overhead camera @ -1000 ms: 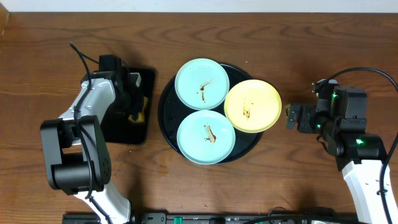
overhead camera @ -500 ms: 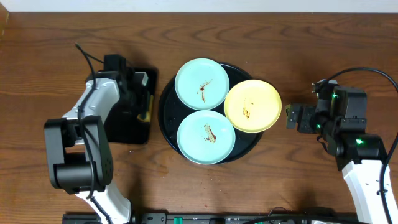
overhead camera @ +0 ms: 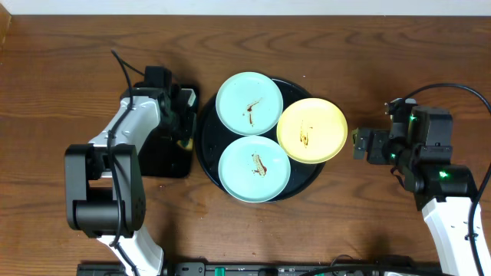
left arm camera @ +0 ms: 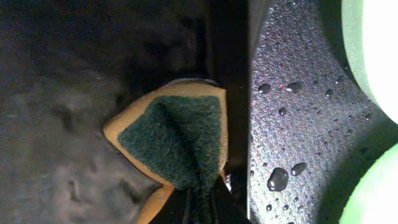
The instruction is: Clean dirty plates on tray and stack at the side
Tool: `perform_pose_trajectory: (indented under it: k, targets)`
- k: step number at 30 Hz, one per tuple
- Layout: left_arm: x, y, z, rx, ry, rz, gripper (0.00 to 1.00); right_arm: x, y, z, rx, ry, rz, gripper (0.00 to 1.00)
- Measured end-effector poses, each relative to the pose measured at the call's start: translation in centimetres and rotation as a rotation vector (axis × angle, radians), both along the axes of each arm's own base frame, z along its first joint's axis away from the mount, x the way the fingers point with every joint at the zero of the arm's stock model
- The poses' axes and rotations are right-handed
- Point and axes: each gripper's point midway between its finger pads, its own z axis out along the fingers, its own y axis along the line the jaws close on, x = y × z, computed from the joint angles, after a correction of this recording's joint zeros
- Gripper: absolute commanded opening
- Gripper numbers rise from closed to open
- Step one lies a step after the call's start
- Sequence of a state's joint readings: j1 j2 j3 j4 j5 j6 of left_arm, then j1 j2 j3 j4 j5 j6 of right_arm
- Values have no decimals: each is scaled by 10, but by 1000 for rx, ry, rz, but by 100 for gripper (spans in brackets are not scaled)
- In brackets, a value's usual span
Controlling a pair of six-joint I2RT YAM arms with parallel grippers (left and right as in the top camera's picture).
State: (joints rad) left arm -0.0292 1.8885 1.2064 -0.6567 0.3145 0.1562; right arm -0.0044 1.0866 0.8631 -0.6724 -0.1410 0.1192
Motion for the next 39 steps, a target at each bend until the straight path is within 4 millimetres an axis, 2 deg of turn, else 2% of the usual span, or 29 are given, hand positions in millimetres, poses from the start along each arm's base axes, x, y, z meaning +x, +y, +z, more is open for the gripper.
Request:
perform_pose_trajectory:
  k: [12,20,25,28,35,39]
  targets:
    - [1,-29,1,0,-28,-75,7,-1,0,-1,0,4,0,99]
    - [1,-29,1,2,-29,-77,7,-1,0,-1,0,4,0,99]
    - [3,-23,1,54,-36,-65,7,-1,0,-1,0,4,0,97]
    - [7,-20,14,71,-75,-51,8,0,0,-2,1,9,-2,93]
    - [11,-8,79,60,-222,16,8,12,0,-21,-2,52,0,89]
    - [2,-4,88,67,-216,30,8,18,0,-24,-9,46,8,88]
